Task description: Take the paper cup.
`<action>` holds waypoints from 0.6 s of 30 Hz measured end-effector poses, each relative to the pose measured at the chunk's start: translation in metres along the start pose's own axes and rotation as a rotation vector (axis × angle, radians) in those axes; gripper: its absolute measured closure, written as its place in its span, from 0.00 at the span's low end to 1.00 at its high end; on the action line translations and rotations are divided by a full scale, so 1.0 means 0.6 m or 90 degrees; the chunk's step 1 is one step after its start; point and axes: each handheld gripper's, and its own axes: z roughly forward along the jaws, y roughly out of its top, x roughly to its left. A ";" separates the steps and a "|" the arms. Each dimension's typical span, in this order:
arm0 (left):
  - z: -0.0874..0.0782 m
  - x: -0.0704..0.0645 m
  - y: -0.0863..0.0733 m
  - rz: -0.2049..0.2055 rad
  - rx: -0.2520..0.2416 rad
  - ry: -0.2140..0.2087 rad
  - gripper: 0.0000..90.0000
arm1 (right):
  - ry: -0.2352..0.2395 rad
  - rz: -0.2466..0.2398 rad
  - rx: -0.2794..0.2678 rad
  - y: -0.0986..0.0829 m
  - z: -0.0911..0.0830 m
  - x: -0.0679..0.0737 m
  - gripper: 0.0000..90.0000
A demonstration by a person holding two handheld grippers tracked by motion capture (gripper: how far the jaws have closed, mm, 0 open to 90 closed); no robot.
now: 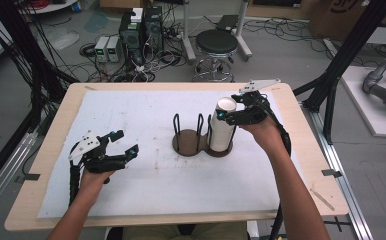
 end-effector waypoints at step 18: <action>0.003 -0.002 -0.001 0.000 0.000 -0.008 0.19 | 0.002 0.020 -0.023 0.013 -0.008 -0.006 0.37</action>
